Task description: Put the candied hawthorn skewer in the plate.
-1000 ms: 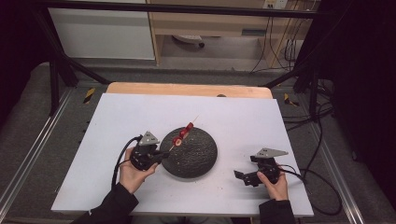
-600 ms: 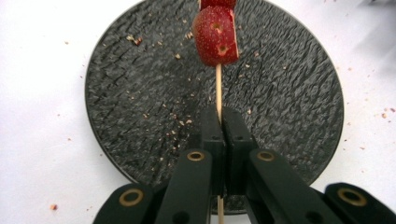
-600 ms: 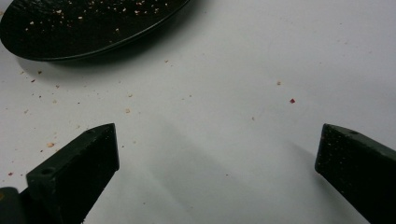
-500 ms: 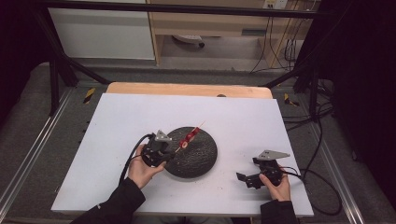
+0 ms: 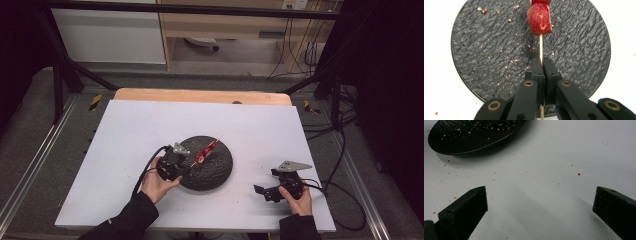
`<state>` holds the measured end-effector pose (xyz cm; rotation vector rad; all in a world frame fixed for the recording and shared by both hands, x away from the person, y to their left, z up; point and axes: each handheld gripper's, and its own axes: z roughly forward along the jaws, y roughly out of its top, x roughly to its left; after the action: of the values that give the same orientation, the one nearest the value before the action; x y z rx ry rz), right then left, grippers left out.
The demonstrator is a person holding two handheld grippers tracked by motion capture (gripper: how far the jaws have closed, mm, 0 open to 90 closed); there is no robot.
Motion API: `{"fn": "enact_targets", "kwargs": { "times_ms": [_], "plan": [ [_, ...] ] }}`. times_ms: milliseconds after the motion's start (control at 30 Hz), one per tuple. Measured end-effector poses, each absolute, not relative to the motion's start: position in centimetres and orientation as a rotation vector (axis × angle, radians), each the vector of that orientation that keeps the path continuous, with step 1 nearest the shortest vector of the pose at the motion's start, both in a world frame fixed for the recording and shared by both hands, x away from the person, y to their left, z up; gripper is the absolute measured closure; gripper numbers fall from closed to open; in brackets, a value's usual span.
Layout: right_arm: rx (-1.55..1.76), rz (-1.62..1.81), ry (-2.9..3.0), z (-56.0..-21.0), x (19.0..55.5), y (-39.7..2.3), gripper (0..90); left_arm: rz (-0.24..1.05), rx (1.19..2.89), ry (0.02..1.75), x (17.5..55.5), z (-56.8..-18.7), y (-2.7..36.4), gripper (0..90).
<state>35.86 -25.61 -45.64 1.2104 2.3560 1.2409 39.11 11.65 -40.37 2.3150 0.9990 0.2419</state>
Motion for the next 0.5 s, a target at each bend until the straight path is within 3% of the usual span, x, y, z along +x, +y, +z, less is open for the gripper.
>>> {"fn": "enact_targets", "kwargs": {
  "times_ms": [500],
  "plan": [
    [1.209, 1.241, 2.36, -45.73, 35.8, -25.66, 0.6, 0.275, 2.399, 1.068, 39.54, -41.31, 10.91, 88.5]
  ]
}}
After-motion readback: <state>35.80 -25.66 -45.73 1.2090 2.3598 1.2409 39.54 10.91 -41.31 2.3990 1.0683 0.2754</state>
